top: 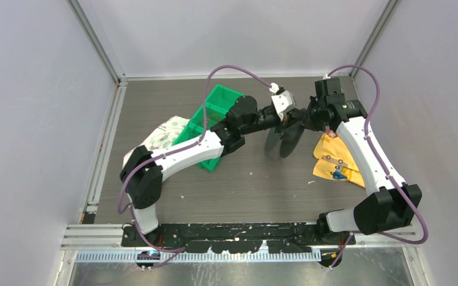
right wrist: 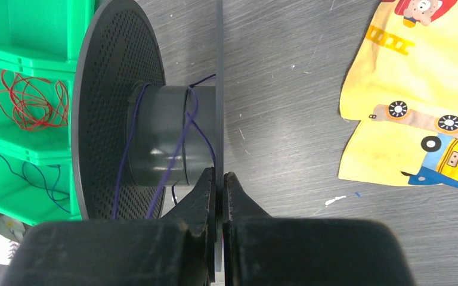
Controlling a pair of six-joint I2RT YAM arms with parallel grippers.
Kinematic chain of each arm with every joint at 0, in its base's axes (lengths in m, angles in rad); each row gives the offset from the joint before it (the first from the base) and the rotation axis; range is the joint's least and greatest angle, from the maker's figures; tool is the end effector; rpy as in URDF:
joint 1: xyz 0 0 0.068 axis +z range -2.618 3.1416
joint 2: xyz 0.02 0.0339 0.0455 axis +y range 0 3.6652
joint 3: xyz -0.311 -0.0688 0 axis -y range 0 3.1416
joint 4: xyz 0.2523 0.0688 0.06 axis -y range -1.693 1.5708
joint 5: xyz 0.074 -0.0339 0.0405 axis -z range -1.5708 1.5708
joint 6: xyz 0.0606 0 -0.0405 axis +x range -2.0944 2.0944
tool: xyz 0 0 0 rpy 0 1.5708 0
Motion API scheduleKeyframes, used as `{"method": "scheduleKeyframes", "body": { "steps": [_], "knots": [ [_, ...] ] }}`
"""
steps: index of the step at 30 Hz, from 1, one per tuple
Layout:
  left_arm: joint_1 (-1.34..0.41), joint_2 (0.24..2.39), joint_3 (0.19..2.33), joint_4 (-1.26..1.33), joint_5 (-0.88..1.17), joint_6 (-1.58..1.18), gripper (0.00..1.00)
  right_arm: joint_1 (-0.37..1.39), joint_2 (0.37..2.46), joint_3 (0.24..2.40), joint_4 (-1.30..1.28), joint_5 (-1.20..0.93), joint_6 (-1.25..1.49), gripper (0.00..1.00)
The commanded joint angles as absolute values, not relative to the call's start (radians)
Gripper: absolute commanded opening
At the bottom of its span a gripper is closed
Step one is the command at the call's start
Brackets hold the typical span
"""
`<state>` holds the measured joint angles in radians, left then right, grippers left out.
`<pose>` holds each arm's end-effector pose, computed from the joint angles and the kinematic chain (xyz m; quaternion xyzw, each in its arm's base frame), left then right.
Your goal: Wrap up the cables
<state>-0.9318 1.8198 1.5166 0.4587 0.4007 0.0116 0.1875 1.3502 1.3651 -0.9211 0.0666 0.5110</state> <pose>0.2694 -0.4023 0.4169 0.4242 0.4988 -0.4466 0.6098 0.2820 0.0494 0.3749 0.1629 0.9307 0.0820 0.3171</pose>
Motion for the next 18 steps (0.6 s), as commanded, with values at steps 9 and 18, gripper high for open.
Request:
{"method": "scheduleKeyframes", "body": {
  "steps": [9,18],
  "knots": [
    [-0.948,1.729,1.446,0.432,0.085,0.095,0.00,0.183,1.330,1.418,-0.882,0.039,0.534,0.01],
    [-0.948,1.637,1.360,0.392,0.063,-0.079,0.00,0.183,1.261,1.422,-1.003,0.129,0.448,0.01]
  ]
}}
